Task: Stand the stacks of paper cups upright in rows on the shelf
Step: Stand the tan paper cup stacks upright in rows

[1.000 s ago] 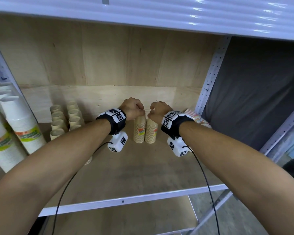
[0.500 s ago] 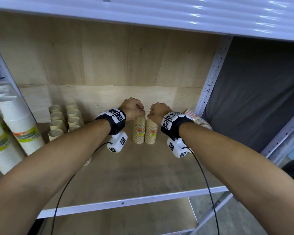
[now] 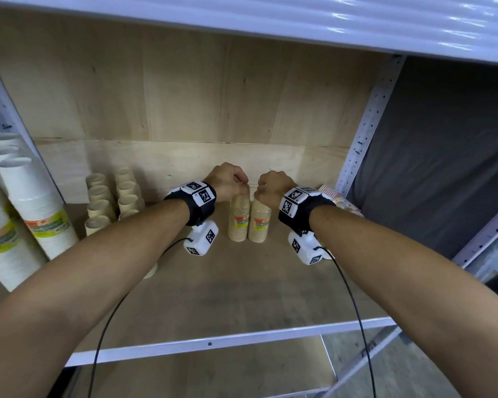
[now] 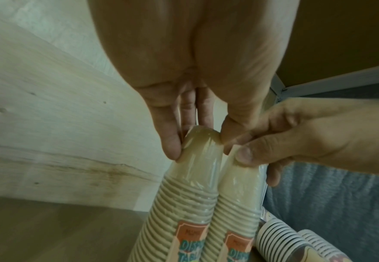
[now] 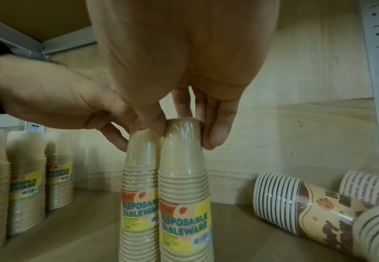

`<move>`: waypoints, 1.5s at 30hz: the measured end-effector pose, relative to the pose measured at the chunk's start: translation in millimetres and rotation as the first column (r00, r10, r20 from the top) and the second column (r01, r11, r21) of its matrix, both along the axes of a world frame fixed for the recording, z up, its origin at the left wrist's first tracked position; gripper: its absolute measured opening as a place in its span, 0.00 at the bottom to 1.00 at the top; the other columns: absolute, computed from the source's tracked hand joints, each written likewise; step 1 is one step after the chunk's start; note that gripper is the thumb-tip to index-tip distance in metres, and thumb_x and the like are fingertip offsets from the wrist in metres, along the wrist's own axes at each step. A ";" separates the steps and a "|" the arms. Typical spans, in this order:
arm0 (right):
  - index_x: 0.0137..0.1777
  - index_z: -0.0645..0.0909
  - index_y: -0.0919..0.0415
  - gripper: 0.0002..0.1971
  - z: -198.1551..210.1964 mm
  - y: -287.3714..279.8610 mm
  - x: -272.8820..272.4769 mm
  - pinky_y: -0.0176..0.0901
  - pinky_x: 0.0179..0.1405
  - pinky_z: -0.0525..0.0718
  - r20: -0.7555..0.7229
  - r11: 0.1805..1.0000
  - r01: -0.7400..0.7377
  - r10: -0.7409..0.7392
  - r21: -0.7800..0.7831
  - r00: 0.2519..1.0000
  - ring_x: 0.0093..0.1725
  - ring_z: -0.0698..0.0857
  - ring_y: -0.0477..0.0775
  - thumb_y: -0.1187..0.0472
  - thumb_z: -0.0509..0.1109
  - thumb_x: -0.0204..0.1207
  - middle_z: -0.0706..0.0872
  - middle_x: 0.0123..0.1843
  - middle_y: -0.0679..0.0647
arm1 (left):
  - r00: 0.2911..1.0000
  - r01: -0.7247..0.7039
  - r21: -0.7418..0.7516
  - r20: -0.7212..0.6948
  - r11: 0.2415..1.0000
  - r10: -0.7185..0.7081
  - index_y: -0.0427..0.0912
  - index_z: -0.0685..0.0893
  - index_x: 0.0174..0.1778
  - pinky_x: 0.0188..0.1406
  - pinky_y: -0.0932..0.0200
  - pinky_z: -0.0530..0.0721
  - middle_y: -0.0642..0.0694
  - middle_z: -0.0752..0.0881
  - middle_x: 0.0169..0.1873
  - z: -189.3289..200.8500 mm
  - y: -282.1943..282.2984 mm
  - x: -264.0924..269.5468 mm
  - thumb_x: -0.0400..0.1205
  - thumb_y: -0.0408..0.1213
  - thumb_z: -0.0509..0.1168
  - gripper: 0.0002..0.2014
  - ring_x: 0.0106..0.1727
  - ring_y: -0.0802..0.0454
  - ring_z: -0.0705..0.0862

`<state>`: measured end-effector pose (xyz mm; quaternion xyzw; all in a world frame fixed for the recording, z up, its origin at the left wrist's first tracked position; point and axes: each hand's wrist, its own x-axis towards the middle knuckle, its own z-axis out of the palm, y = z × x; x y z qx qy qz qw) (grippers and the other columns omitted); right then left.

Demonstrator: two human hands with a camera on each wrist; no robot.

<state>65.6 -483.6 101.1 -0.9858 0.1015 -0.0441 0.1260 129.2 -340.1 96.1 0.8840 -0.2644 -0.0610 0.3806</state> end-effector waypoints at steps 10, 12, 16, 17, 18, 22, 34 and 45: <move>0.62 0.82 0.60 0.19 -0.1 -3.2 -5.6 0.48 0.53 0.86 0.002 0.998 -0.060 0.060 0.018 0.998 0.56 0.84 0.58 0.58 0.70 0.71 0.86 0.57 0.56 | 1.000 0.022 0.010 0.008 1.000 -0.022 0.43 0.89 0.56 0.47 0.58 0.86 0.46 0.87 0.51 0.3 3.2 1.6 0.76 0.38 0.73 0.13 0.50 0.50 0.86; 0.62 0.82 0.60 0.18 1.6 -3.8 -5.7 0.46 0.50 0.85 -0.005 0.997 -0.071 0.071 -0.003 0.997 0.56 0.84 0.58 0.59 0.69 0.72 0.86 0.58 0.57 | 0.999 0.039 0.013 0.029 0.999 -0.039 0.43 0.89 0.57 0.46 0.60 0.84 0.46 0.87 0.52 0.4 3.7 0.8 0.76 0.38 0.72 0.13 0.52 0.51 0.86; 0.63 0.82 0.59 0.18 5.4 -2.2 -6.5 0.42 0.42 0.77 -0.031 0.996 -0.074 0.073 -0.041 0.997 0.57 0.82 0.58 0.57 0.69 0.74 0.84 0.58 0.57 | 0.994 0.074 0.051 0.074 0.996 -0.077 0.44 0.88 0.62 0.53 0.62 0.80 0.47 0.86 0.57 1.6 2.8 -3.4 0.79 0.38 0.70 0.15 0.58 0.53 0.83; 0.63 0.82 0.59 0.18 5.2 -2.3 -5.6 0.42 0.42 0.76 -0.036 0.996 -0.074 0.072 -0.045 0.997 0.57 0.82 0.58 0.56 0.69 0.74 0.84 0.58 0.57 | 0.992 0.081 0.084 0.088 0.993 -0.089 0.44 0.88 0.63 0.54 0.62 0.78 0.48 0.86 0.58 2.9 2.0 -5.7 0.79 0.39 0.70 0.16 0.60 0.53 0.83; 0.63 0.82 0.59 0.18 4.8 -3.5 -4.5 0.42 0.42 0.76 -0.040 0.996 -0.074 0.072 -0.051 0.997 0.56 0.83 0.58 0.56 0.69 0.73 0.84 0.58 0.57 | 0.990 0.088 0.119 0.096 0.989 -0.100 0.45 0.87 0.64 0.54 0.62 0.78 0.47 0.85 0.59 4.3 0.3 -7.7 0.79 0.40 0.70 0.16 0.61 0.52 0.83; 0.58 0.85 0.61 0.16 2.6 0.2 1.2 0.40 0.43 0.77 -0.064 0.986 -0.093 0.085 -0.139 0.994 0.56 0.85 0.59 0.55 0.71 0.73 0.86 0.58 0.57 | 0.988 0.052 0.230 0.130 0.972 -0.084 0.44 0.88 0.62 0.49 0.62 0.78 0.42 0.86 0.60 12.2 -3.4 -18.0 0.79 0.39 0.70 0.15 0.59 0.45 0.85; 0.43 0.82 0.61 0.11 37.9 55.5 0.7 0.40 0.38 0.78 -0.279 0.953 -0.283 0.244 -0.107 0.929 0.43 0.83 0.55 0.55 0.77 0.67 0.83 0.40 0.54 | 0.994 0.079 0.528 -0.110 0.845 -0.024 0.38 0.87 0.61 0.35 0.59 0.89 0.45 0.84 0.46 61.7 58.1 -56.3 0.78 0.28 0.72 0.15 0.33 0.54 0.84; 0.46 0.86 0.73 0.14 43.9 145.1 -3.1 0.55 0.44 0.90 -0.419 0.880 -0.455 0.469 0.140 0.778 0.29 0.88 0.59 0.63 0.81 0.64 0.86 0.37 0.64 | 0.960 0.006 0.594 -0.229 0.805 0.162 0.34 0.87 0.58 0.29 0.62 0.88 0.42 0.85 0.40 81.3 148.8 -86.0 0.76 0.23 0.73 0.14 0.39 0.51 0.85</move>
